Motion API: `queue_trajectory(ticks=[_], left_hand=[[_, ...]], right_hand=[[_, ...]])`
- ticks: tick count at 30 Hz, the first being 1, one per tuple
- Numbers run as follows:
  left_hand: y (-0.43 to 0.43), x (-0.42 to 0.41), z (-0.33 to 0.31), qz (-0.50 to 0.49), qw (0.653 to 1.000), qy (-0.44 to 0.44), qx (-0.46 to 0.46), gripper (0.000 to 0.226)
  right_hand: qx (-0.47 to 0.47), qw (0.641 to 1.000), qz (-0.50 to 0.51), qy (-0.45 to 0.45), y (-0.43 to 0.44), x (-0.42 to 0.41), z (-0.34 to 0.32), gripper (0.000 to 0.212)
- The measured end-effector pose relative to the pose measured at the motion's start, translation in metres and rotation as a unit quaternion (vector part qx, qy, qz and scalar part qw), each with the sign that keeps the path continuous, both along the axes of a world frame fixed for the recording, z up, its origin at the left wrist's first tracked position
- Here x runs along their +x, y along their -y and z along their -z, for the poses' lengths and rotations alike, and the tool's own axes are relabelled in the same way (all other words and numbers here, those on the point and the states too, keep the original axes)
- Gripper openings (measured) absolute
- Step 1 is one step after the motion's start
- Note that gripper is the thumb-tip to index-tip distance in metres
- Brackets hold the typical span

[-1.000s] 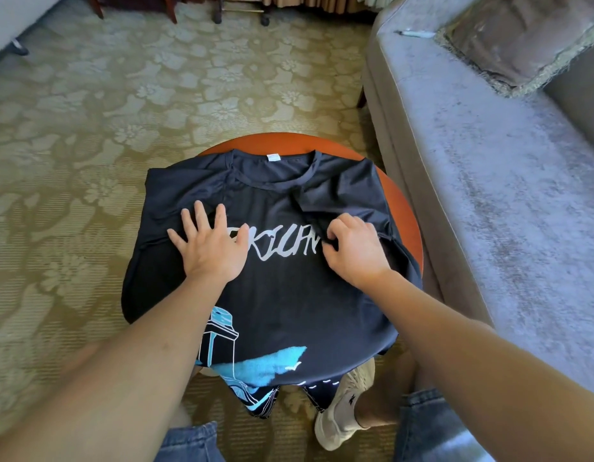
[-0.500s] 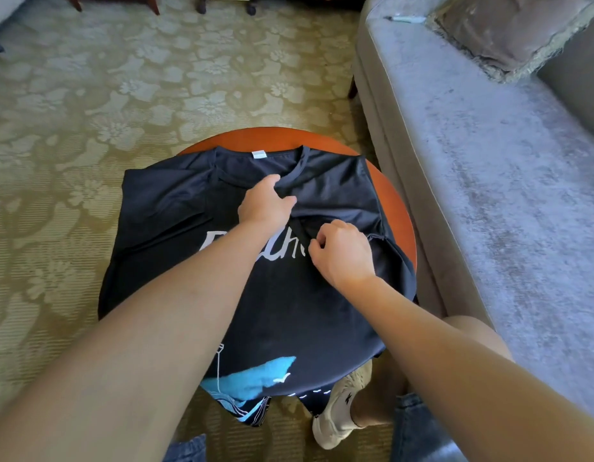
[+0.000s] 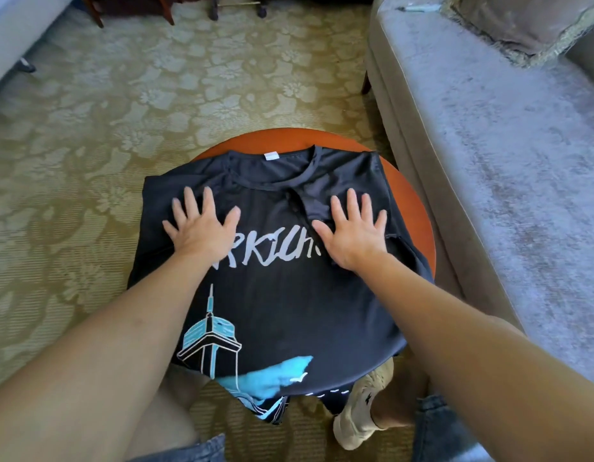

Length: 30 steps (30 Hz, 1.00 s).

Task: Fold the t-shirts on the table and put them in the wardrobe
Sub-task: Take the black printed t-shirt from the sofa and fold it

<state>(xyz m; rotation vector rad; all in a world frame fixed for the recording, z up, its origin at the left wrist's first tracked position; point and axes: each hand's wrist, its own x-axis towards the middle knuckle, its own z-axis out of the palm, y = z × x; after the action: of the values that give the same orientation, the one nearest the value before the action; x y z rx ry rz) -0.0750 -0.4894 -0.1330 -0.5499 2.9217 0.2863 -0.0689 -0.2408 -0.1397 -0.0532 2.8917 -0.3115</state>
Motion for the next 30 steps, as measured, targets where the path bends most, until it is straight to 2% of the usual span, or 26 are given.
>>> queue_trajectory(ticks=[2, 15, 18, 19, 21, 24, 26, 28, 30], left_hand=[[0.007, 0.001, 0.007, 0.031, 0.998, 0.058, -0.021, 0.077], [-0.005, -0.064, 0.013, 0.038, 0.999, 0.013, -0.034, 0.078], [-0.003, -0.072, 0.002, 0.042, 0.997, 0.072, 0.003, 0.081], [0.000, -0.068, -0.004, 0.032, 0.995, 0.088, 0.029, 0.081], [0.010, -0.048, -0.013, 0.004, 0.997, 0.060, 0.054, 0.080], [0.031, 0.008, -0.019, -0.023, 0.997, -0.056, 0.040, 0.075], [0.039, 0.049, -0.019, -0.070, 0.993, -0.079, 0.056, 0.076], [0.043, 0.084, -0.015, -0.147, 0.979, -0.058, 0.129, 0.082], [0.046, 0.113, -0.008, -0.192, 0.955, -0.051, 0.219, 0.088]], right_hand=[[0.015, 1.000, 0.009, 0.001, -0.003, -0.008, 0.007, 0.073], [0.041, 0.998, 0.034, -0.017, -0.012, -0.078, 0.008, 0.074], [0.031, 0.999, 0.024, 0.033, -0.014, -0.087, 0.000, 0.077], [0.020, 0.998, 0.022, 0.057, -0.017, -0.087, -0.007, 0.078], [-0.023, 0.998, 0.033, 0.052, -0.026, -0.078, -0.019, 0.076], [-0.089, 0.988, 0.082, -0.097, -0.049, -0.034, -0.025, 0.069], [-0.159, 0.964, 0.140, -0.163, -0.063, 0.006, -0.022, 0.071], [-0.230, 0.941, 0.201, -0.149, -0.078, 0.043, -0.015, 0.077], [-0.309, 0.912, 0.258, -0.085, -0.089, 0.077, -0.007, 0.085]])
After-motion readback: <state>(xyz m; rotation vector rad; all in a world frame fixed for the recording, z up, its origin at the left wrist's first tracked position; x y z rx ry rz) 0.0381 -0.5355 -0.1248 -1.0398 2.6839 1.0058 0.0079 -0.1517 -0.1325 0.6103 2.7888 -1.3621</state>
